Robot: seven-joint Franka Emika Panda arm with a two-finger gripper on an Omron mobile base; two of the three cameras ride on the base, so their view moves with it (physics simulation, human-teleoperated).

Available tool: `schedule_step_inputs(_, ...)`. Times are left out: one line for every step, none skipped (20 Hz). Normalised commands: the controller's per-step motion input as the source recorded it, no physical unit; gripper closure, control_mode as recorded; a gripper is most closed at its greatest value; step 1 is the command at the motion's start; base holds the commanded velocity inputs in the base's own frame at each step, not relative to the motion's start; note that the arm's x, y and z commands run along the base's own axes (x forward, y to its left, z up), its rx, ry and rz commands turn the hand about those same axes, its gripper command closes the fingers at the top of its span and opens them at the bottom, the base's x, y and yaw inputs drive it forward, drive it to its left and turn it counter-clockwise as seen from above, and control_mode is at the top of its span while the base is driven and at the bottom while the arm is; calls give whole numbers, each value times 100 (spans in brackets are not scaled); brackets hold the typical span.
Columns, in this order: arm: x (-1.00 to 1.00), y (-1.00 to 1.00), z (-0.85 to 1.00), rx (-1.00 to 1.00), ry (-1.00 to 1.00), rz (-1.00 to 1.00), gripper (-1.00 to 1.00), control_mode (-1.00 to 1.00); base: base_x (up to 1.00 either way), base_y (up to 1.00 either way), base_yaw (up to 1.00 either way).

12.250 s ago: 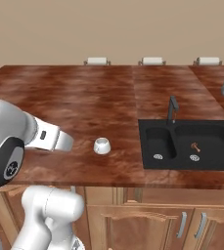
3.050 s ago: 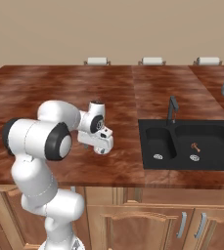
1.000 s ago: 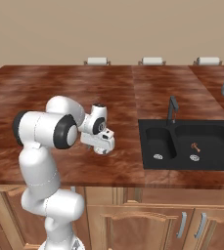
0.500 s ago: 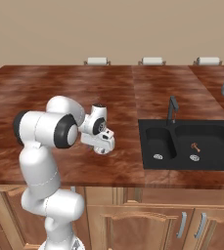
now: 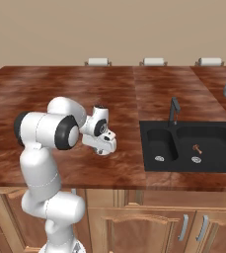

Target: Clear the mugs and bowl far away from the sink.

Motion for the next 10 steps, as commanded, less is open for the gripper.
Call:
schedule_step_inputs(4,-4,-7,0,0,0,100,-100,0,0,0)
schedule_step_inputs(3,-4,-5,0,0,0,100,-100,0,0,0)
schedule_step_inputs(0,0,0,0,0,0,100,-100,0,0,0)
schedule_step_inputs(0,0,0,0,0,0,100,-100,0,0,0)
schedule_step_inputs(-9,0,9,2,-1,0,100,-100,0,0,0)
schedule_step_inputs(-22,-4,30,3,0,0,100,-100,0,0,0)
schedule_step_inputs(-48,-3,53,2,0,0,100,-100,0,0,0)
schedule_step_inputs(-59,-23,80,5,0,0,100,-100,0,0,0)
schedule_step_inputs(-56,-17,97,2,0,0,100,-100,0,0,0)
schedule_step_inputs(-69,-32,100,0,-3,0,100,-100,0,0,0)
